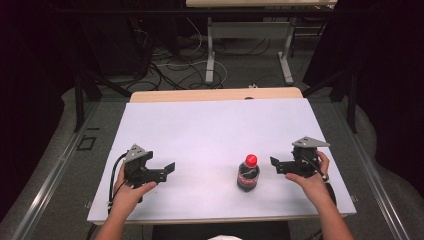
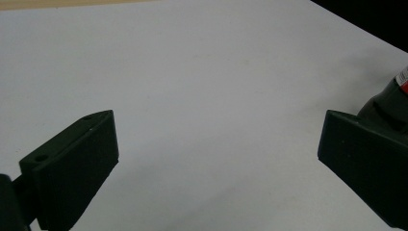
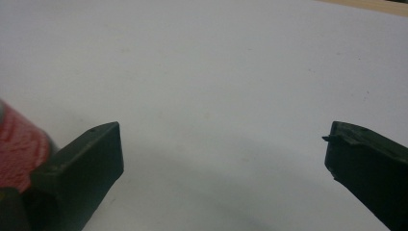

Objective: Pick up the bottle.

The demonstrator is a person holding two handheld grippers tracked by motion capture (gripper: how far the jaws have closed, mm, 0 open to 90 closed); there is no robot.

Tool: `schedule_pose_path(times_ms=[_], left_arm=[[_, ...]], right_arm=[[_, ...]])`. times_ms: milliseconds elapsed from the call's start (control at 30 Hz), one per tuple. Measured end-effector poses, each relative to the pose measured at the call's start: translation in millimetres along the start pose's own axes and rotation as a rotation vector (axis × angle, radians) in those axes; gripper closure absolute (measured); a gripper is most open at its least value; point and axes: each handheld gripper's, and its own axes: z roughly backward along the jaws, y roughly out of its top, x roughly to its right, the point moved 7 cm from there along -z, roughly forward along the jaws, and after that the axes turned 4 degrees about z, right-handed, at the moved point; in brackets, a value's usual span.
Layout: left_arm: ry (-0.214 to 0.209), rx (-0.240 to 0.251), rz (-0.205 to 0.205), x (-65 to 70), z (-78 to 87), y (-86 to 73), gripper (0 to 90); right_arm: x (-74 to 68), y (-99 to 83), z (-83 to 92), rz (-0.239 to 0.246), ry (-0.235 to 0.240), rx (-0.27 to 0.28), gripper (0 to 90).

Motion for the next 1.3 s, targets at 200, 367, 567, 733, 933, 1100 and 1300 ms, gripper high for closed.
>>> schedule_pose_path(times_ms=[200,367,567,733,933,1100,1300], left_arm=[[0.042,0.021,0.029,-4.3,3.3,4.1,0.5],[0.054,0.028,0.031,-3.4,4.3,5.2,0.3],[0.052,0.027,0.02,4.6,3.8,4.5,0.4],[0.037,0.021,0.009,11.9,3.1,5.1,0.7],[0.02,0.018,0.001,22.7,0.8,4.1,1.0],[0.001,0.003,-0.011,33.2,-3.8,-0.6,1.7],[-0.011,-0.009,-0.024,37.2,-6.4,-3.1,1.8]], right_arm=[[0.3,-3.0,10.1,0.013,-0.021,0.001,0.0],[-6.7,-0.4,18.4,0.004,0.002,0.022,0.0],[-27.8,5.0,32.5,0.017,0.062,0.056,0.0],[-46.8,6.8,40.3,0.067,0.128,0.07,0.0],[-66.0,1.3,33.4,0.097,0.17,0.055,0.0],[-81.4,-2.7,24.7,0.099,0.22,0.027,0.5],[-93.7,-0.6,14.2,0.121,0.238,0.02,6.0]])
